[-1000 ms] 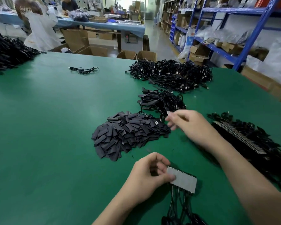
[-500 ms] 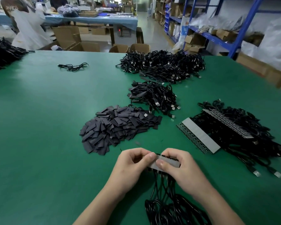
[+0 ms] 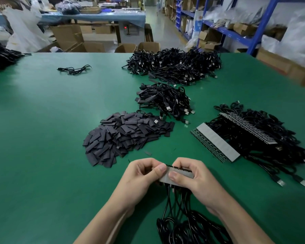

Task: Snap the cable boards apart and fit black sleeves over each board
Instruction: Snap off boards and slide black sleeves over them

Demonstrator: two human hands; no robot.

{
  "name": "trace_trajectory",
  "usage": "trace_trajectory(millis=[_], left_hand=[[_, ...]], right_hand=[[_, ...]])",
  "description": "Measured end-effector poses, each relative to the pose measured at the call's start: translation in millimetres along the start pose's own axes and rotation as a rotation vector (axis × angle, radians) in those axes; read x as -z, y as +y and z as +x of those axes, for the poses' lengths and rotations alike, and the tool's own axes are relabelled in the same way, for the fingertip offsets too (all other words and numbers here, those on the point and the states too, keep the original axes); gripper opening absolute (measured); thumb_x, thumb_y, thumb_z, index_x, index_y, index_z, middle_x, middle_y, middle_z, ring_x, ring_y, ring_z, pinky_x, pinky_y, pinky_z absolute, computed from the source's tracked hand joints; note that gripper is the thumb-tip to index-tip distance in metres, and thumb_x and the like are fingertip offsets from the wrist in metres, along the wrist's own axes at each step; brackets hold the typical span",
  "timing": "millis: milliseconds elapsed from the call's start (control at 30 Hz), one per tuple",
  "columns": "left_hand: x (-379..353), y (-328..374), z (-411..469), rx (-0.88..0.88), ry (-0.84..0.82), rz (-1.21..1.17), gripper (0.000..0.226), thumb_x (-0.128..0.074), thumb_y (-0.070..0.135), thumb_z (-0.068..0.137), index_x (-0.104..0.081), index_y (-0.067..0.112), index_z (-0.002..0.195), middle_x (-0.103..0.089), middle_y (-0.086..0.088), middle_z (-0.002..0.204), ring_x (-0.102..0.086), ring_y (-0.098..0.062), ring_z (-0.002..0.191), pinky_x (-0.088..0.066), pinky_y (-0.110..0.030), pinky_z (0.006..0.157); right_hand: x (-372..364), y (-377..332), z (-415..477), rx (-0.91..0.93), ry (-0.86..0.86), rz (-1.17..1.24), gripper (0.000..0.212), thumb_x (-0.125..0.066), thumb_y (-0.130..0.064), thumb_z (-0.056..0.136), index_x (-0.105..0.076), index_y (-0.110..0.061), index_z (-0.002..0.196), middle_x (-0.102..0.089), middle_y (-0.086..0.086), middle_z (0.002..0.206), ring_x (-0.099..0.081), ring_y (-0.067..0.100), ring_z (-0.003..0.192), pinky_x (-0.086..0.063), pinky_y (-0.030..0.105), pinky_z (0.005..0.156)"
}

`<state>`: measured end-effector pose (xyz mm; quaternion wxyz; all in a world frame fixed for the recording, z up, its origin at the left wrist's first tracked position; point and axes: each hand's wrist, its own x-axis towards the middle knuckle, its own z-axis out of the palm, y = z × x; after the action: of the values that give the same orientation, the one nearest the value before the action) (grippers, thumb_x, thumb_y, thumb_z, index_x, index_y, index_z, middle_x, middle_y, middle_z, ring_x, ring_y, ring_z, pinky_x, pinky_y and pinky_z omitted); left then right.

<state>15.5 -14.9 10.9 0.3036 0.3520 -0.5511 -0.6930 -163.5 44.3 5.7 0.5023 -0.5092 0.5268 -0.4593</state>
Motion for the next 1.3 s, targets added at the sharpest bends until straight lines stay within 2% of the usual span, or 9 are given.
trace_trajectory(millis=[233, 400, 533, 700, 867, 967, 1067, 1200, 1300], left_hand=[[0.8, 1.5, -0.4, 0.051, 0.007, -0.095, 0.029, -0.071, 0.033, 0.093, -0.075, 0.004, 0.091, -0.072, -0.017, 0.082, -0.064, -0.023, 0.069, -0.052, -0.032, 0.069], [5.9, 3.7, 1.0, -0.105, 0.137, 0.034, 0.026, -0.073, 0.041, 0.090, -0.077, 0.018, 0.078, -0.067, 0.005, 0.072, -0.058, -0.008, 0.070, -0.046, -0.019, 0.068], [8.5, 10.5, -0.5, -0.272, 0.141, 0.113, 0.024, -0.076, 0.041, 0.085, -0.079, 0.017, 0.082, -0.070, 0.003, 0.072, -0.059, -0.006, 0.070, -0.048, -0.017, 0.069], [-0.2, 20.1, -8.8, -0.419, 0.179, 0.291, 0.016, -0.074, 0.044, 0.081, -0.079, 0.028, 0.082, -0.074, -0.001, 0.082, -0.065, -0.021, 0.078, -0.051, -0.041, 0.072], [21.2, 35.6, 5.3, -0.444, 0.259, 0.389, 0.026, -0.056, 0.044, 0.097, -0.074, 0.032, 0.112, -0.073, 0.011, 0.100, -0.066, -0.006, 0.092, -0.049, -0.017, 0.077], [49.9, 37.2, 38.2, -0.352, 0.483, 0.848, 0.027, -0.064, 0.028, 0.099, -0.068, 0.024, 0.125, -0.070, 0.009, 0.115, -0.063, -0.013, 0.106, -0.051, -0.033, 0.094], [72.0, 38.1, 68.5, -0.196, 0.502, 1.208, 0.048, -0.066, 0.035, 0.098, -0.058, 0.018, 0.143, -0.061, -0.003, 0.140, -0.051, -0.027, 0.131, -0.042, -0.042, 0.109], [87.6, 36.8, 89.6, -0.105, 0.519, 1.381, 0.054, -0.070, 0.045, 0.093, -0.060, 0.022, 0.141, -0.063, -0.002, 0.139, -0.052, -0.029, 0.131, -0.044, -0.043, 0.104], [93.6, 36.0, 92.8, -0.140, 0.543, 1.384, 0.045, -0.075, 0.044, 0.089, -0.068, 0.026, 0.130, -0.069, -0.001, 0.128, -0.058, -0.029, 0.122, -0.046, -0.041, 0.097]], right_hand=[[-4.3, -2.9, 1.4, 0.044, 0.020, 0.059, 0.017, -0.072, -0.028, 0.091, -0.068, -0.014, 0.081, -0.066, 0.006, 0.075, -0.059, 0.019, 0.071, -0.048, 0.038, 0.073], [11.7, -4.2, 0.2, 0.067, 0.126, -0.345, 0.023, -0.068, -0.041, 0.088, -0.067, -0.020, 0.080, -0.062, -0.006, 0.070, -0.054, 0.005, 0.066, -0.041, 0.027, 0.064], [8.1, -9.0, -5.2, 0.202, 0.306, -0.723, 0.042, -0.061, -0.066, 0.085, -0.071, -0.037, 0.114, -0.064, -0.026, 0.108, -0.057, -0.001, 0.112, -0.044, 0.024, 0.094], [-21.4, -18.0, -11.9, 0.276, 0.160, -0.437, 0.035, -0.060, -0.063, 0.092, -0.075, -0.034, 0.104, -0.072, -0.008, 0.097, -0.067, 0.015, 0.095, -0.054, 0.045, 0.083], [-28.3, -45.0, -22.8, 0.348, 0.182, -0.165, 0.025, -0.059, -0.048, 0.098, -0.074, -0.028, 0.093, -0.079, -0.005, 0.084, -0.075, 0.014, 0.082, -0.054, 0.019, 0.079], [-30.1, -73.1, -32.0, 0.448, 0.227, 0.160, 0.029, -0.060, -0.051, 0.096, -0.074, -0.027, 0.088, -0.076, 0.007, 0.078, -0.074, 0.022, 0.067, -0.060, 0.026, 0.071], [-31.9, -97.8, -34.3, 0.456, 0.303, 0.486, 0.026, -0.059, -0.044, 0.090, -0.077, -0.026, 0.082, -0.074, 0.007, 0.075, -0.072, 0.021, 0.065, -0.060, 0.027, 0.071], [-27.6, -118.8, -34.5, 0.566, 0.314, 0.404, 0.026, -0.056, -0.039, 0.099, -0.075, -0.025, 0.087, -0.072, 0.004, 0.074, -0.070, 0.021, 0.063, -0.059, 0.029, 0.068], [-9.6, -118.2, -33.6, 0.531, 0.334, 0.150, 0.030, -0.054, -0.047, 0.102, -0.069, -0.028, 0.085, -0.054, -0.004, 0.059, -0.047, 0.013, 0.050, -0.043, 0.027, 0.051]])
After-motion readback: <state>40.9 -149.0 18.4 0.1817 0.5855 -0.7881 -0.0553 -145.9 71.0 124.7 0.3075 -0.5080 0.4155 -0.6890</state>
